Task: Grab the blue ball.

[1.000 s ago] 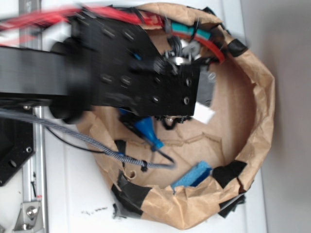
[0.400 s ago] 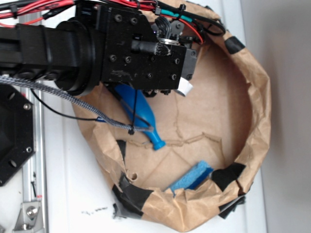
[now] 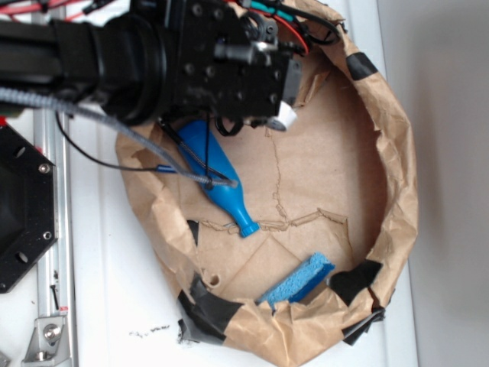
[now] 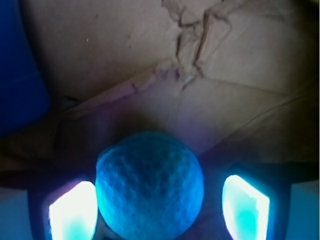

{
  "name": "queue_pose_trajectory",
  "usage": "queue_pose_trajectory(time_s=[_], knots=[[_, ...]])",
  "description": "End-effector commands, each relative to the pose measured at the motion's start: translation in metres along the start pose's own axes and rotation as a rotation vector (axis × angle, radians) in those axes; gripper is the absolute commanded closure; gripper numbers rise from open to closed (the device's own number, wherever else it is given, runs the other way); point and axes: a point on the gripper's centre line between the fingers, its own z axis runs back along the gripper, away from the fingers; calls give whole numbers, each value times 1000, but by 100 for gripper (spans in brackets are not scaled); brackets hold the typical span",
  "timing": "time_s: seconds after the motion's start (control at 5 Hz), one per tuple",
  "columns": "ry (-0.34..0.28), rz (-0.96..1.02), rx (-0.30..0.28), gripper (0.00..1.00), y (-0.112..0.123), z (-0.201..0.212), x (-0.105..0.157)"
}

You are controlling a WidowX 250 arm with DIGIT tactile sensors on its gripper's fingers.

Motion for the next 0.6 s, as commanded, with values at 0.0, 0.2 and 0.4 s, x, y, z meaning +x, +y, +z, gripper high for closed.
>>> queue_pose_trajectory(time_s=[0.0,0.2,0.4], knots=[[24,20,13,0,6,2,-3],[50,23,-9,100,4,-13,8],[92,12,-1,100,2,-22,14]])
